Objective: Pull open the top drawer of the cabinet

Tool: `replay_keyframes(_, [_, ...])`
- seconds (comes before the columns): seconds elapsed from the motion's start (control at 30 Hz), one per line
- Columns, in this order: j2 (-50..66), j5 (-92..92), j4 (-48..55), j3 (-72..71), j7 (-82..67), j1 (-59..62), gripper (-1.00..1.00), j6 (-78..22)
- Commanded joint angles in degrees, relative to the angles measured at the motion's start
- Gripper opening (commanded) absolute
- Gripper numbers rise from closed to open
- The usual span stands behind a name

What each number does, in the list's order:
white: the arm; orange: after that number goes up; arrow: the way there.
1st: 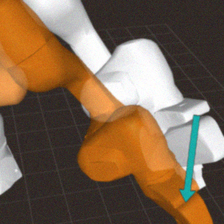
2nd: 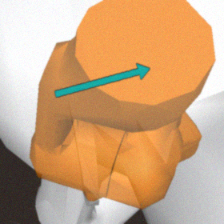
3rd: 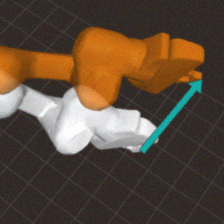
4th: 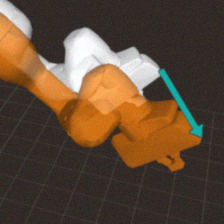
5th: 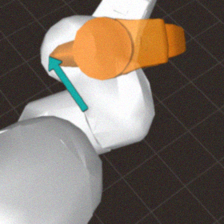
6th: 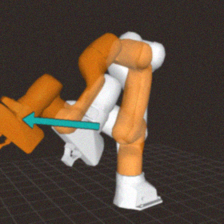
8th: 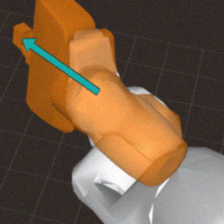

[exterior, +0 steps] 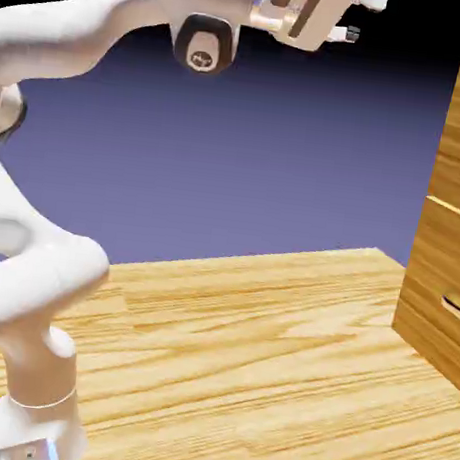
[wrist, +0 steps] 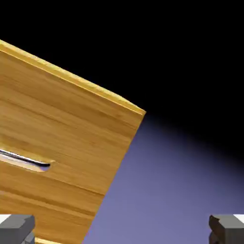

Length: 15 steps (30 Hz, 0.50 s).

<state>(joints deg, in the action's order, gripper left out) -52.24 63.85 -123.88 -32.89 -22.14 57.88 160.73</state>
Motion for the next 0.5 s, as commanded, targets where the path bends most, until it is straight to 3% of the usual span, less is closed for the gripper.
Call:
replay_keyframes(0.0, [-0.7,2.3,1.3,-1.2,-2.3,2.1,0.0,-0.5])
replay_keyframes(0.47, [-10.4,34.0,19.7,-17.5,-34.4,31.2,0.0,-7.1])
